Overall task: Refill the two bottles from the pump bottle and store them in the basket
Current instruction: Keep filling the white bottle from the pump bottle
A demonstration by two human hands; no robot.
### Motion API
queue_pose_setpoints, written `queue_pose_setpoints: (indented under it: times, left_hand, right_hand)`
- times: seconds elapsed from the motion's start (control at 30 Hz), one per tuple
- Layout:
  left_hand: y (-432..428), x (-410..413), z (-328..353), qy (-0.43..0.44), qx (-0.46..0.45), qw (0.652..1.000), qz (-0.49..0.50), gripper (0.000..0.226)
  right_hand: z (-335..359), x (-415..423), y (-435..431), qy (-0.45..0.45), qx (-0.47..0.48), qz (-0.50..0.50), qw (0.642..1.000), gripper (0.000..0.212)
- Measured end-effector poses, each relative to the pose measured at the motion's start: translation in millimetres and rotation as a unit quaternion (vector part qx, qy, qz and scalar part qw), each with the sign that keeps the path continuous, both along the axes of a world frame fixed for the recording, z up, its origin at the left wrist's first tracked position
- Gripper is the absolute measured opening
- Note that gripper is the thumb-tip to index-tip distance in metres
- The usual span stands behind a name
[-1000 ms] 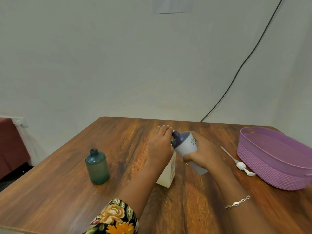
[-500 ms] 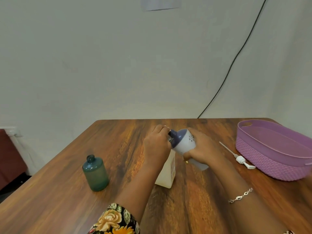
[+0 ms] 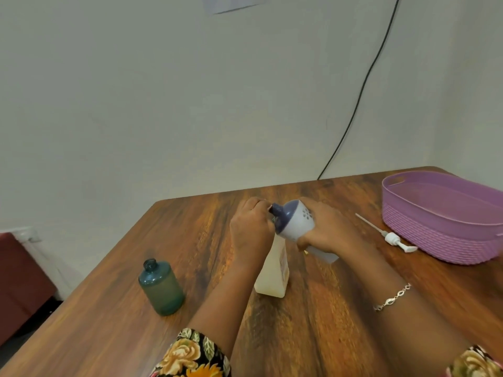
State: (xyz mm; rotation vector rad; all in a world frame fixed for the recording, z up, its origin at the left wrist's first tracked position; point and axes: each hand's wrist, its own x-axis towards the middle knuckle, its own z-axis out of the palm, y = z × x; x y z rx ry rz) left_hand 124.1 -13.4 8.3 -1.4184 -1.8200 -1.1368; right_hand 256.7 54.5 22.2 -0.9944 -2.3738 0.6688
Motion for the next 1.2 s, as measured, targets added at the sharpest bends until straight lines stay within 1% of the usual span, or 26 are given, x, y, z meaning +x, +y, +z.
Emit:
queue_pose_setpoints:
  times: [0.1,0.17,0.2,0.27,0.43,0.57,0.73,0.87,1.0,1.2]
  left_hand:
    - [-2,3,-9,-0.003,0.028,1.0,0.006,0.015]
    - [-1,2,-14,-0.011,0.031,0.999,-0.003,0.028]
    - [0,1,-15,-0.014,0.031,0.999,-0.006,0.029]
    - [-2,1,-17,-0.023,0.025,0.999,-0.008,0.024]
    - [-5,0,-9,-0.023,0.014,1.0,-0.006,0.025]
    - [-2,1,-7,-0.072,0.024,0.997,0.002,0.028]
    - [1,5,-19,-0.054,0.042,0.997,-0.022,0.023]
    - [-3,7,-18,-0.053,0.035,0.998,-0.022,0.027]
    - [0,10,-3,-0.104,0.04,0.994,-0.006,0.031]
    - [2,11,-19,-0.071,0.064,0.995,-0.014,0.022]
  right_hand:
    - [1,1,-1,-0.002,-0.008,0.001,1.0,0.078]
    - [-3,1,-1,-0.005,-0.008,-0.002,1.0,0.081]
    - [-4,0,0,-0.004,-0.006,-0.001,1.0,0.081]
    - [-6,0,0,-0.003,-0.005,-0.003,1.0,0.082]
    - [-5,-2,3,0.009,-0.006,0.006,1.0,0.077]
    - [-3,0,5,0.002,0.0,0.01,1.0,0.079]
    - [-9,-1,5,0.002,-0.001,-0.002,1.0,0.08]
    - [-8,-1,5,-0.001,0.005,-0.005,1.0,0.079]
    - [-3,-1,5,-0.008,0.001,-0.003,1.0,0.084]
    - [-4,1,4,-0.018,-0.003,0.002,1.0,0.084]
